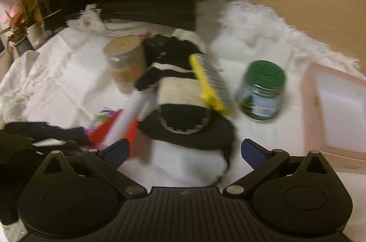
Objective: Organize soft objects
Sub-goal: 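Reach the left tool to the pink cartoon tissue pack and grasp it, then grasp the white-and-red foam rocket with the right tool while the left tool holds the tissue pack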
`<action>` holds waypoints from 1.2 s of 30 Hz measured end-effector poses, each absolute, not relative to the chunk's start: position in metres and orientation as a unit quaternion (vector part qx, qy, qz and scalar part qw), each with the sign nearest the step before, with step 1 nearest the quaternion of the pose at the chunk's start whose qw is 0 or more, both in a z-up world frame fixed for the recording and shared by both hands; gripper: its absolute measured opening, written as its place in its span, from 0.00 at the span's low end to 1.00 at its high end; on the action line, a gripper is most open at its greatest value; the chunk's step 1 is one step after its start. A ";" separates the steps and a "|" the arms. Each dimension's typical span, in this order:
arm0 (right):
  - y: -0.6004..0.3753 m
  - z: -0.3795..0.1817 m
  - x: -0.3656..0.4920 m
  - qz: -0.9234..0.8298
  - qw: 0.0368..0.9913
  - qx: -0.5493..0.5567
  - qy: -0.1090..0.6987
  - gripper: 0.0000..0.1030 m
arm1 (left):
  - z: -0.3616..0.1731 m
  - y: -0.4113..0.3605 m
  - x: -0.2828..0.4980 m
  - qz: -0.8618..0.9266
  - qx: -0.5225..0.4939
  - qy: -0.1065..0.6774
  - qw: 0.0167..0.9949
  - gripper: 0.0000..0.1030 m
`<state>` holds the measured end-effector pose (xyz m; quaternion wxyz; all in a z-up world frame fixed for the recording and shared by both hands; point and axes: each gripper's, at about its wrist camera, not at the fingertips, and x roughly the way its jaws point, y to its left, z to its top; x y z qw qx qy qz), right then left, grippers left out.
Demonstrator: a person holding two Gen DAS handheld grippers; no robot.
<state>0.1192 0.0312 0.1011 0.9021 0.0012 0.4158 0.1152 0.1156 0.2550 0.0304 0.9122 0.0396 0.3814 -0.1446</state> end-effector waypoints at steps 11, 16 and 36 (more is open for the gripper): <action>0.075 0.102 0.166 0.160 0.899 0.025 0.407 0.98 | 0.014 0.227 0.119 -0.190 0.095 0.341 0.916 0.48; 0.102 0.082 0.208 0.178 0.873 0.045 0.452 0.84 | 0.016 0.247 0.128 -0.138 0.096 0.352 0.921 0.48; 0.090 0.059 0.167 0.209 0.833 0.041 0.510 0.35 | 0.016 0.272 0.165 -0.154 0.055 0.373 0.913 0.51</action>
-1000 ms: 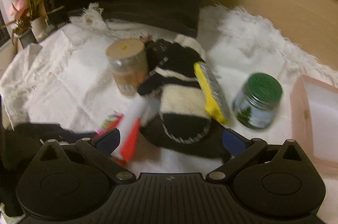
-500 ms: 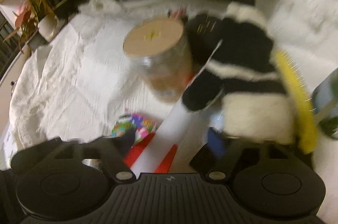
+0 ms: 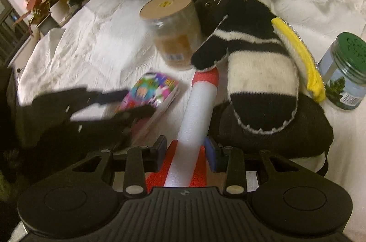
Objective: Organize soft objects
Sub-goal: 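Grasp the white-and-red foam rocket with the right tool while the left tool holds the tissue pack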
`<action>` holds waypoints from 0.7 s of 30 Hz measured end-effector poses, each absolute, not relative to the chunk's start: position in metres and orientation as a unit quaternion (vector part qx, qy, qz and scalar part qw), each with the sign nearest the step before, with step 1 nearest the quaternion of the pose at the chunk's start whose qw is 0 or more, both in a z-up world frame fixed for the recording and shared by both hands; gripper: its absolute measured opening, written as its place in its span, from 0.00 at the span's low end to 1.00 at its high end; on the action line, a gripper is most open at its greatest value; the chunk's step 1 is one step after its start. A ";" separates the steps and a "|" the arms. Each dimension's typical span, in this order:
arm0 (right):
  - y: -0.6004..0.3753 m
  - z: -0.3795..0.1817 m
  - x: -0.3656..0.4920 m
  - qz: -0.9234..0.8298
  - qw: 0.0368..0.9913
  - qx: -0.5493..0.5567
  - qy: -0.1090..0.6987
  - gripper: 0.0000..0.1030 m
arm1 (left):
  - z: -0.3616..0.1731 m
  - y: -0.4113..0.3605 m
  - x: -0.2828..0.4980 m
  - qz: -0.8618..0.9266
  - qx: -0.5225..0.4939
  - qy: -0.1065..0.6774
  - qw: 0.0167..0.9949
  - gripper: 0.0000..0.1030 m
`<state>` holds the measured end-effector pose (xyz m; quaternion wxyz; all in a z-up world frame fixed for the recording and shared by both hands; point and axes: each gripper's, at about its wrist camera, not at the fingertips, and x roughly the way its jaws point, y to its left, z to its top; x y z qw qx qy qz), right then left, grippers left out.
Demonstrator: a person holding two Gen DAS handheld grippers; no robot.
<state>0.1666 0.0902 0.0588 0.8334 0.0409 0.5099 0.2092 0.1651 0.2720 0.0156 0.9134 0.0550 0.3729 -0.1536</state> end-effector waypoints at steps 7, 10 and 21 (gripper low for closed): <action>0.105 0.041 0.165 0.208 0.847 0.003 0.490 0.41 | 0.008 0.273 0.165 -0.158 0.038 0.364 0.917 0.51; 0.107 0.038 0.164 0.207 0.849 -0.004 0.486 0.41 | 0.008 0.271 0.156 -0.123 0.019 0.366 0.922 0.51; 0.089 0.038 0.153 0.179 0.857 0.006 0.483 0.38 | 0.016 0.241 0.168 -0.125 0.147 0.366 0.910 0.58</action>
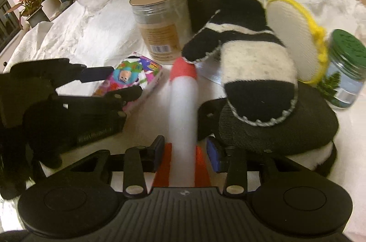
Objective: Organize soft objects
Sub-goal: 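Grasp the white-and-red foam rocket with the right tool while the left tool holds the tissue pack, then carry tissue pack and rocket into the pink box and open both tools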
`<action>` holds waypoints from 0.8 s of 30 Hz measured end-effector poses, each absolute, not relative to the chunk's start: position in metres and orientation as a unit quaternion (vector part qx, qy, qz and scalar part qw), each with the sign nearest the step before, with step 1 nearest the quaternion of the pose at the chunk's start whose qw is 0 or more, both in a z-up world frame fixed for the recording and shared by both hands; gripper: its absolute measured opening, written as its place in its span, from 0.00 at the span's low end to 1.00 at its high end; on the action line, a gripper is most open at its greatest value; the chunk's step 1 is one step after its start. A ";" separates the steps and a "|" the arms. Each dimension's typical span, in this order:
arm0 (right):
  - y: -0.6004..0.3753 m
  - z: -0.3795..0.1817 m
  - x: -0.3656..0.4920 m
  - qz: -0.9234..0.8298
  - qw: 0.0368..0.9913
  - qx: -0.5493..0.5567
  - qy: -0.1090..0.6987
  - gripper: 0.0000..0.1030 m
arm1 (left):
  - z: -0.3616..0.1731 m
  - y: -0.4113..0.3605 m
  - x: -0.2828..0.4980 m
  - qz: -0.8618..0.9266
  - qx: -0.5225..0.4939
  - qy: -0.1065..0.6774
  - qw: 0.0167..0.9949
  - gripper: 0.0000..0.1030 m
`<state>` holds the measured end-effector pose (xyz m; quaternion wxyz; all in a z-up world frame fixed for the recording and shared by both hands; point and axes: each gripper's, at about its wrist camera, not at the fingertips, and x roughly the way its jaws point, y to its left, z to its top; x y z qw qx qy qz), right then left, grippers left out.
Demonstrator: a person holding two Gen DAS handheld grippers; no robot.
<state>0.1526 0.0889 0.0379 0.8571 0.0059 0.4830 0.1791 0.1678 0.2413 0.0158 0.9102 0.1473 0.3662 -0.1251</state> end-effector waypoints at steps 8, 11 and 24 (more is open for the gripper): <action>0.071 0.043 0.137 0.163 0.864 -0.016 0.476 0.36 | 0.005 0.250 0.167 -0.191 0.077 0.394 0.896 0.71; 0.076 0.043 0.138 0.160 0.869 -0.028 0.467 0.37 | 0.000 0.252 0.176 -0.176 0.062 0.397 0.898 0.57; 0.099 0.064 0.134 0.201 0.870 -0.036 0.450 0.33 | 0.007 0.274 0.146 -0.156 0.052 0.390 0.906 0.51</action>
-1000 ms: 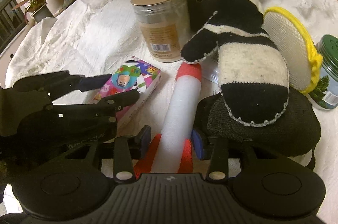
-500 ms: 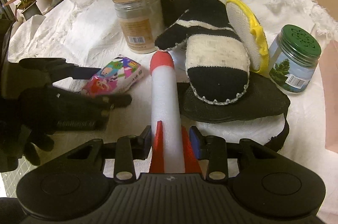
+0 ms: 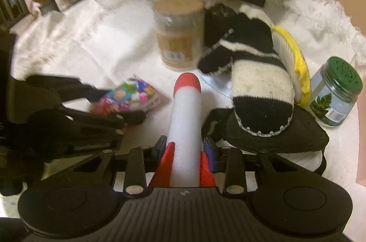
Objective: Organize soft objects
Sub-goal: 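Carry tissue pack and rocket into the pink box and open both tools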
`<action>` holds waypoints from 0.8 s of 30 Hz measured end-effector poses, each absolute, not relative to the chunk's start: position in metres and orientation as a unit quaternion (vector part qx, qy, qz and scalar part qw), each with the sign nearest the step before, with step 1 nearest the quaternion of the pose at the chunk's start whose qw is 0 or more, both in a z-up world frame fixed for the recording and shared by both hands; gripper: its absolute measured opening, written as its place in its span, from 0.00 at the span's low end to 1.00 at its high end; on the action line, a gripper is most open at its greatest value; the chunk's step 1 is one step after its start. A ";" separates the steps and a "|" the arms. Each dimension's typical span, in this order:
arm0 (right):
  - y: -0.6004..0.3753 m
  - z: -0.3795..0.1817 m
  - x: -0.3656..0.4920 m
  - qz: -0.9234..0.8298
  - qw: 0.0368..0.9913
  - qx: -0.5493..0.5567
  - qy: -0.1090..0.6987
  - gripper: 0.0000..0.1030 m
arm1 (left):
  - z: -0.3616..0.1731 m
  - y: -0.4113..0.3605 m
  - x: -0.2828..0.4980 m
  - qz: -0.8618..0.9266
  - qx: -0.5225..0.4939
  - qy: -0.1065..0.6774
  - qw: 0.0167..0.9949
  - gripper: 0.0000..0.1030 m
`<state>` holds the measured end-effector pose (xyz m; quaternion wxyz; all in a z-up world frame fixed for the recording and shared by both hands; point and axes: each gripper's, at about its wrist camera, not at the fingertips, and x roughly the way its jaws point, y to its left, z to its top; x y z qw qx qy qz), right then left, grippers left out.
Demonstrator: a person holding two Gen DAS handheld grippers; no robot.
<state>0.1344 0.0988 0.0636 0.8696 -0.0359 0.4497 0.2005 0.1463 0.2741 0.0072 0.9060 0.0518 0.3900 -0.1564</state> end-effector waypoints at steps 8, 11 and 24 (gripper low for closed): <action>0.055 0.141 0.120 0.218 0.888 0.035 0.404 0.33 | 0.058 0.281 0.135 -0.168 0.031 0.358 0.918 0.50; 0.024 0.168 0.117 0.200 0.900 0.054 0.384 0.33 | 0.084 0.271 0.138 -0.181 0.024 0.332 0.925 0.50; -0.175 0.247 0.117 -0.024 0.952 0.084 0.293 0.33 | 0.173 0.081 0.199 -0.387 -0.093 0.271 0.877 0.54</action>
